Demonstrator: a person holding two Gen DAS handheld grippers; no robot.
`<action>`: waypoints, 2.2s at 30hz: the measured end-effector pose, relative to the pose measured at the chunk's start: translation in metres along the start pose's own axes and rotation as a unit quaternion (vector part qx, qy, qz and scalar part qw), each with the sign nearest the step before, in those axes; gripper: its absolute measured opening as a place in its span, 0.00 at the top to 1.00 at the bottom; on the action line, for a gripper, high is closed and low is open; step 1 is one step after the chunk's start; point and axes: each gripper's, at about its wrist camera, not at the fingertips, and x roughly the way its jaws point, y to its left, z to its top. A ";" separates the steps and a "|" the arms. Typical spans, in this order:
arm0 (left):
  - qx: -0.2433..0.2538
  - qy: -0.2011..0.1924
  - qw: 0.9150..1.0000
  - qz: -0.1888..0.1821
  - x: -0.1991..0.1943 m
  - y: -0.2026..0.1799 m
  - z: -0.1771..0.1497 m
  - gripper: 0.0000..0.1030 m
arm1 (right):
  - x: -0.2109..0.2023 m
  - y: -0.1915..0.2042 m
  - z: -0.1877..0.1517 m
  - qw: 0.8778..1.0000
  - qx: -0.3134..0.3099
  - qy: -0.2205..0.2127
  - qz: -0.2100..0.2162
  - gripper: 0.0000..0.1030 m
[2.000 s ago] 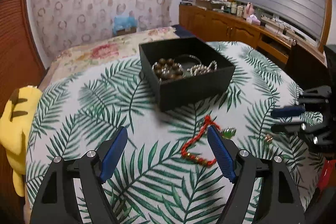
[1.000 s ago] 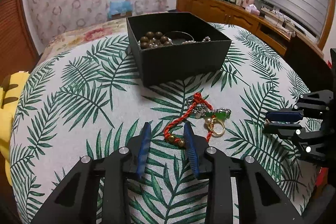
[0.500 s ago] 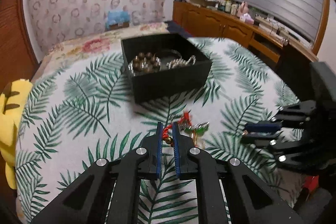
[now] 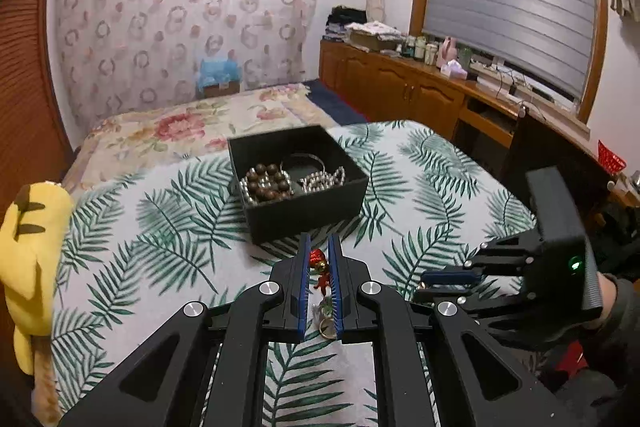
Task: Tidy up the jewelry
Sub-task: 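Lift the red bracelet with the left tool while the right tool grasps its gold ring end, then carry the red bracelet with both tools and lower it into the black box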
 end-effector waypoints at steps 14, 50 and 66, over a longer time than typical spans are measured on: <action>0.002 -0.012 1.000 0.002 -0.011 0.004 0.005 0.92 | -0.001 0.002 0.001 1.000 -0.008 0.000 0.012 0.66; -0.056 0.067 0.995 0.038 0.025 0.066 -0.067 0.92 | 0.036 0.078 0.067 0.991 -0.100 0.001 0.085 0.85; -0.040 0.028 0.998 0.030 0.014 0.054 -0.035 0.92 | -0.015 0.038 0.091 0.993 -0.062 -0.072 0.070 0.85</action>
